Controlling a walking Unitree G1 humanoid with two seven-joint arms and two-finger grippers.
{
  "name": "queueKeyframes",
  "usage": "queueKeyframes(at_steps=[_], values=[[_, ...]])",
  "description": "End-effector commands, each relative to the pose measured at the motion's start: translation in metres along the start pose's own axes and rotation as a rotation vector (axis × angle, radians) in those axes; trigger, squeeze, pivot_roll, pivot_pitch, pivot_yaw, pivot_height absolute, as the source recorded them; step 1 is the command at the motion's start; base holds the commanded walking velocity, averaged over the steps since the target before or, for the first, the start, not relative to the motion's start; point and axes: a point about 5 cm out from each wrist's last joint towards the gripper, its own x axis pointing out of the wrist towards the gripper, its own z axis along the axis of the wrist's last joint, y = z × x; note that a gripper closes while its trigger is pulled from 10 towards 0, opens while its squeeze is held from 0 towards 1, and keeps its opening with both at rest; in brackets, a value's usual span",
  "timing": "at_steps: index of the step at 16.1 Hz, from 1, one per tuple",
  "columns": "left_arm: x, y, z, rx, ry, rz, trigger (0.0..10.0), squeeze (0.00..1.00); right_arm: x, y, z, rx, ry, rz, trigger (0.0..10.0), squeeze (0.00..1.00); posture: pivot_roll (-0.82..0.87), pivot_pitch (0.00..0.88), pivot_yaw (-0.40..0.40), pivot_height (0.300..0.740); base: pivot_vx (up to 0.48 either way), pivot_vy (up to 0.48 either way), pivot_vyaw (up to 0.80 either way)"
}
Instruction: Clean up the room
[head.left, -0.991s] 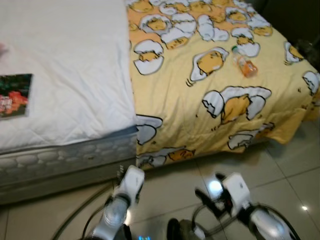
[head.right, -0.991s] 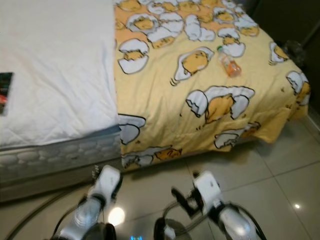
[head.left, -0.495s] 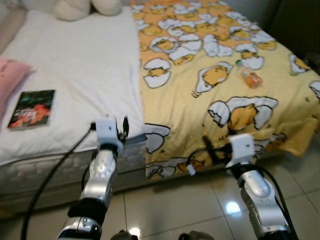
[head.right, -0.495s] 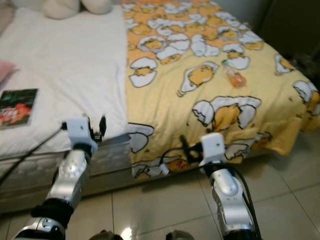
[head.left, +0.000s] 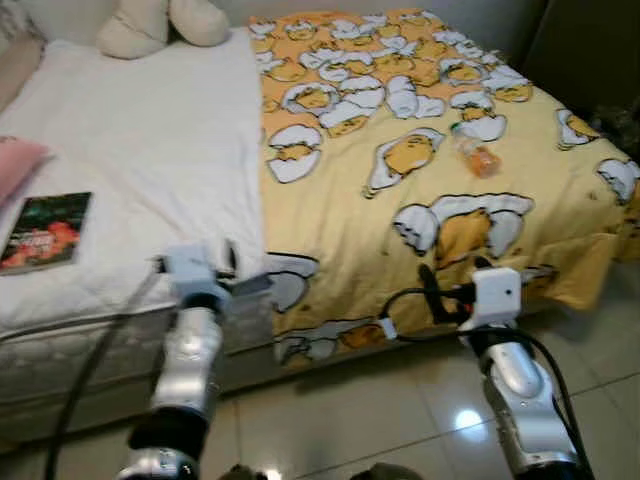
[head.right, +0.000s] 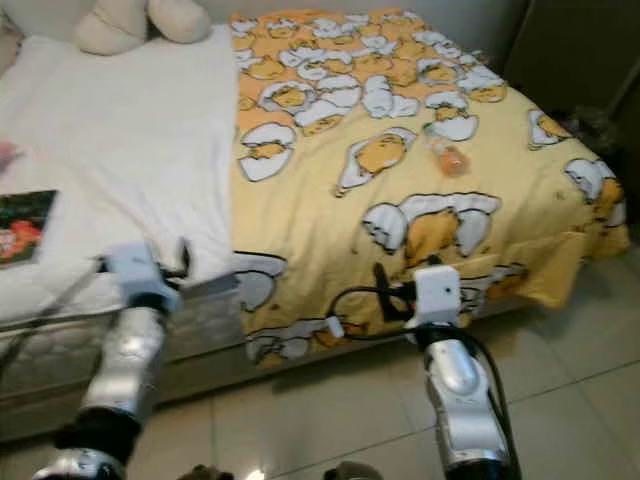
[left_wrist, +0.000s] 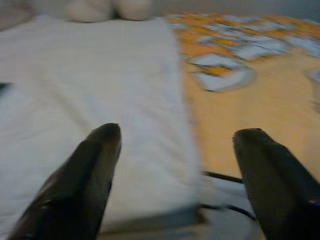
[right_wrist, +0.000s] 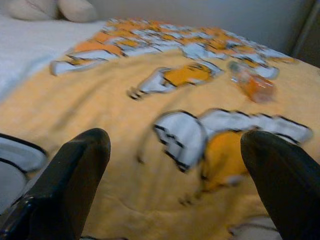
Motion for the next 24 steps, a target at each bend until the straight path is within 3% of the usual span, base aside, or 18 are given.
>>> queueKeyframes(at_steps=[1,2,5,7,10,13,18,20,21,22,23,24], values=[[0.005,-0.008,0.012,0.032,-0.037,-0.064,10.0,0.46,0.008,0.002,0.004,0.024,-0.003,0.005,10.0,0.0,-0.17,0.0,0.035,0.736,0.326,-0.349,0.0],[0.006,-0.015,0.014,0.041,-0.048,-0.103,10.0,0.0,0.009,0.003,0.005,0.021,-0.004,0.015,10.0,0.0,-0.17,0.0,0.033,0.736,0.349,-0.326,0.0],[0.007,-0.021,0.01,0.063,-0.022,-0.098,10.0,0.0,0.011,0.006,0.003,0.046,0.013,0.041,10.0,0.0,-0.16,0.0,0.027,0.736,0.349,-0.326,0.26],[0.002,-0.016,0.001,0.073,0.01,-0.088,10.0,0.0,0.009,0.007,0.002,0.025,0.014,0.059,10.0,0.0,-0.17,0.0,0.027,0.736,0.349,-0.326,0.71],[0.002,-0.011,-0.018,0.03,0.124,-0.043,10.0,0.0,0.005,0.008,-0.004,0.007,0.04,0.066,10.0,0.0,-0.18,0.0,0.035,0.736,0.349,-0.326,0.69],[0.005,-0.018,-0.011,0.07,0.08,-0.089,10.0,0.0,0.007,0.007,-0.003,0.005,0.031,0.053,10.0,0.0,-0.18,0.0,0.041,0.736,0.349,-0.325,0.67],[-0.007,-0.02,-0.007,0.069,-0.028,-0.139,10.0,0.0,0.002,0.004,0.001,-0.007,-0.019,0.017,10.0,0.0,-0.2,0.0,0.055,0.736,0.349,-0.325,0.38],[-0.018,-0.007,-0.004,0.012,-0.052,-0.094,10.0,0.0,-0.004,-0.003,0.006,0.012,-0.048,-0.034,10.0,0.0,-0.21,0.0,0.052,0.736,0.396,-0.264,0.0],[-0.043,0.007,-0.006,0.044,-0.063,-0.123,10.0,0.0,-0.021,-0.008,0.007,-0.003,-0.052,-0.041,10.0,0.0,-0.21,0.0,0.049,0.736,0.405,-0.251,0.0],[-0.079,0.014,-0.017,0.05,-0.017,-0.218,10.0,0.0,-0.052,-0.013,-0.003,-0.044,-0.008,-0.01,10.0,0.0,-0.21,0.0,0.044,0.736,0.401,-0.259,0.0],[-0.083,0.014,-0.017,0.052,-0.019,-0.225,10.0,0.0,-0.056,-0.013,-0.005,-0.048,0.005,-0.007,10.0,0.0,-0.21,0.0,0.042,0.736,0.405,-0.251,0.0],[-0.078,0.006,-0.014,0.067,-0.048,-0.254,10.0,0.0,-0.062,-0.016,-0.011,-0.058,0.038,-0.021,10.0,0.0,-0.2,0.0,0.036,0.736,0.401,-0.259,0.0]])
